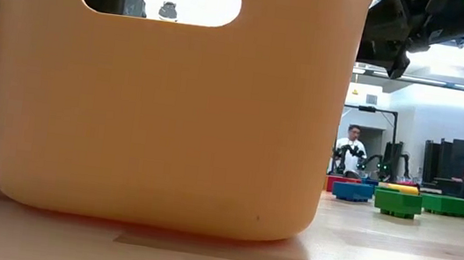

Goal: Sort blocks
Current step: Put the rectangular red wooden block into the blue bin

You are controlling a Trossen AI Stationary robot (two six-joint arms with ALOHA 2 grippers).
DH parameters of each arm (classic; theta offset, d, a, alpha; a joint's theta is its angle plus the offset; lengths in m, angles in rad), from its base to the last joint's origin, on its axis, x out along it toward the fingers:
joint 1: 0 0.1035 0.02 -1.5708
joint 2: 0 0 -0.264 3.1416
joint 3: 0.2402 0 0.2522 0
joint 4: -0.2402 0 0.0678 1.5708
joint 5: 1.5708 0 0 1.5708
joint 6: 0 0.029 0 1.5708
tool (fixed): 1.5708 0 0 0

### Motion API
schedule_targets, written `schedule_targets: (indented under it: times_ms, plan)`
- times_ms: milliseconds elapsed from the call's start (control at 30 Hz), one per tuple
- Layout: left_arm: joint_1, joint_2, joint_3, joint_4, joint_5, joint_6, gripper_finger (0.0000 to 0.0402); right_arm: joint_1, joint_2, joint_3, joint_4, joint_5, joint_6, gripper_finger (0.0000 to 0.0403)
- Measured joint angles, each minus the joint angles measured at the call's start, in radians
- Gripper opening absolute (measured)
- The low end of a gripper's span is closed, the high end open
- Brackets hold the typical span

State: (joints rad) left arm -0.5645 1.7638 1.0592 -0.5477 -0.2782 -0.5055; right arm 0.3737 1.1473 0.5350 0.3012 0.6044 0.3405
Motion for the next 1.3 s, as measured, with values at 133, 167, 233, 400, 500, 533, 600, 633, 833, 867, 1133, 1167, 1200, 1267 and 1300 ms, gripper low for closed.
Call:
schedule_targets:
  times_ms: [133,167,233,400,500,533,600,633,833,867,1133,1167,1200,1267,1300]
  plan:
    - [0.0,-0.029,-0.001,-0.073,0.011,-0.015,0.0274,0.0,0.0,0.0,0.0,0.0,0.0,0.0198]
    - [0.0,-0.042,-0.002,-0.089,0.011,-0.019,0.0274,0.0,0.0,0.0,0.0,0.0,0.0,0.0198]
    - [0.0,-0.078,-0.002,-0.122,0.007,-0.027,0.0274,0.0,0.0,0.0,0.0,0.0,0.0,0.0198]
    - [0.027,-0.181,-0.002,-0.211,-0.059,-0.01,0.0274,0.0,0.0,0.0,0.0,0.0,-0.005,0.0198]
    - [0.071,-0.244,-0.002,-0.269,-0.12,0.032,0.0274,0.0,0.0,0.0,0.0,0.0,-0.008,0.0198]
    - [0.092,-0.262,-0.002,-0.281,-0.128,0.053,0.0274,0.0,0.0,0.0,0.0,0.0,-0.008,0.0198]
    - [0.139,-0.298,-0.002,-0.295,-0.14,0.104,0.0274,0.0,0.0,0.0,-0.001,0.0,-0.008,0.0198]
    - [0.168,-0.313,-0.002,-0.301,-0.144,0.134,0.0274,0.0,0.0,0.0,-0.001,0.0,-0.008,0.0198]
    - [0.374,-0.391,-0.001,-0.333,-0.157,0.316,0.0274,0.007,0.003,0.0,-0.001,0.001,-0.01,0.0198]
    - [0.409,-0.403,-0.001,-0.329,-0.157,0.349,0.0274,0.012,0.003,0.0,-0.001,0.001,-0.013,0.0198]
    - [0.726,-0.427,0.001,-0.147,0.005,0.638,0.0274,0.041,0.003,0.0,-0.041,0.001,-0.036,0.0198]
    - [0.764,-0.413,0.01,-0.134,0.043,0.664,0.0274,0.041,0.0,0.0,-0.061,0.001,-0.036,0.0198]
    - [0.799,-0.399,0.024,-0.126,0.067,0.687,0.0274,0.041,-0.003,0.0,-0.086,0.001,-0.036,0.0198]
    - [0.859,-0.359,0.061,-0.129,0.1,0.73,0.0274,0.037,-0.009,0.007,-0.148,0.002,-0.035,0.0198]
    - [0.883,-0.336,0.084,-0.129,0.119,0.753,0.0274,0.035,-0.011,0.016,-0.185,0.001,-0.033,0.0198]
